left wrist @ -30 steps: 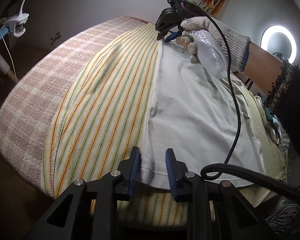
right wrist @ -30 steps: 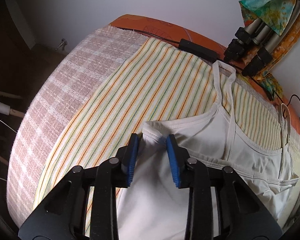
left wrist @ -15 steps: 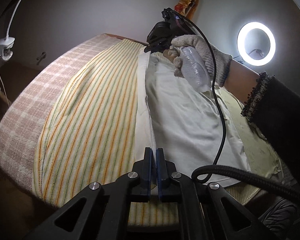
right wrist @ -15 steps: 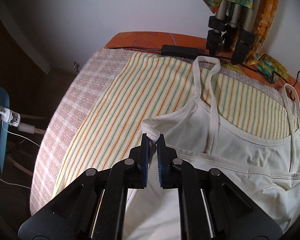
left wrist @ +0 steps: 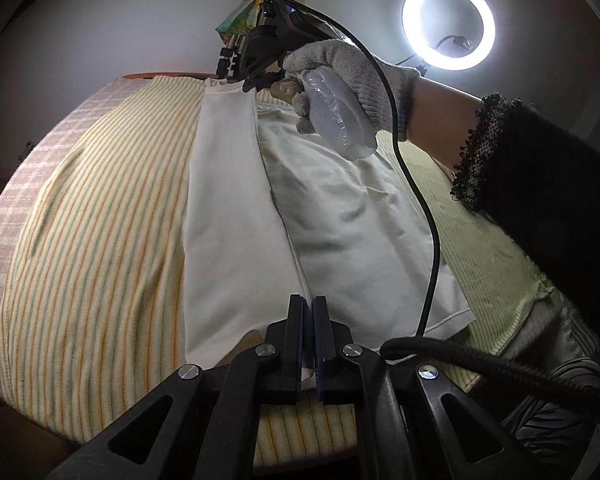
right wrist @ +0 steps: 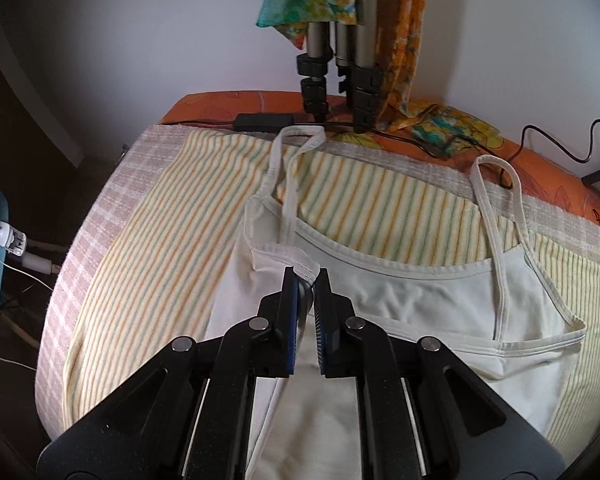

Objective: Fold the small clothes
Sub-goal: 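Fold the gripped side edge over toward the middle and open both grippers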

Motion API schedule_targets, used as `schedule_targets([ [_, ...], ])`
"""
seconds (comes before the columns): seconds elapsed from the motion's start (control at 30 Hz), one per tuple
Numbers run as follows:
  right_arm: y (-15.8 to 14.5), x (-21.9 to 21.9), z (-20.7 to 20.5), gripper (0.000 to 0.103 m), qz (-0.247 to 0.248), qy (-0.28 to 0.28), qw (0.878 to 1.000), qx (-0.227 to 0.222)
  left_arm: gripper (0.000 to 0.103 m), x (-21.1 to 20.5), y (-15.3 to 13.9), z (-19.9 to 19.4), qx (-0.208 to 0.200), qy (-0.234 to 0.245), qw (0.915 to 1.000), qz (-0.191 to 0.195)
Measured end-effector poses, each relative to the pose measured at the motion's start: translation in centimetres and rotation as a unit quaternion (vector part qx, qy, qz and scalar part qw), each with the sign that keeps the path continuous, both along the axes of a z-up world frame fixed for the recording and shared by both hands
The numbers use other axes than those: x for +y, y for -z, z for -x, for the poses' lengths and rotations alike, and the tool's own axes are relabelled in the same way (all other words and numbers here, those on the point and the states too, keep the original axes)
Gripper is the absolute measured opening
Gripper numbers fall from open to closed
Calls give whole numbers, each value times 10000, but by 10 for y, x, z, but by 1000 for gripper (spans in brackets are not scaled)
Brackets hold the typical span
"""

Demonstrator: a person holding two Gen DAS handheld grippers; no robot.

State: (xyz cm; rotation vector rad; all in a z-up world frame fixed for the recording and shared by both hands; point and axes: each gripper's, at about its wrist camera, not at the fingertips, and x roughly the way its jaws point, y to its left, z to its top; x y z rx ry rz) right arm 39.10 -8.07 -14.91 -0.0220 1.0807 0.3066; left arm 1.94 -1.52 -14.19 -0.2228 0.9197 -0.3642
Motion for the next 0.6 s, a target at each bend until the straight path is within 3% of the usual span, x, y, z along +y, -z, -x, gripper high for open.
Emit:
schedule_targets([
  [0.13, 13, -9, -3, 9, 130, 45, 9999, 39, 2, -12, 10, -7, 184, 121, 9997, 46],
  [0.23, 19, -12, -6, 9, 99, 21, 9999, 110, 22, -20, 15, -10, 273, 191, 9994, 4],
  [0.33, 23, -14, -6, 9, 149, -3, 9998, 128, 26, -24, 15, -7, 239, 238, 9994, -111],
  [0.4, 23, -16, -6, 17, 129, -3, 9999, 113, 27, -25, 14, -4, 207, 226, 9994, -173],
  [0.47, 22, -20, -4, 41, 210, 56, 9998, -39, 31, -26, 13, -3, 169, 193, 9994, -250],
  [0.53, 16, -28, -2, 48, 164, 150, 9997, -136, 32, -25, 10, 0, 85, 148, 9992, -349],
  [0.6, 9, -35, 1, 49, 41, 209, 9996, -180, 35, -26, 5, 2, -18, 103, 9988, -471],
])
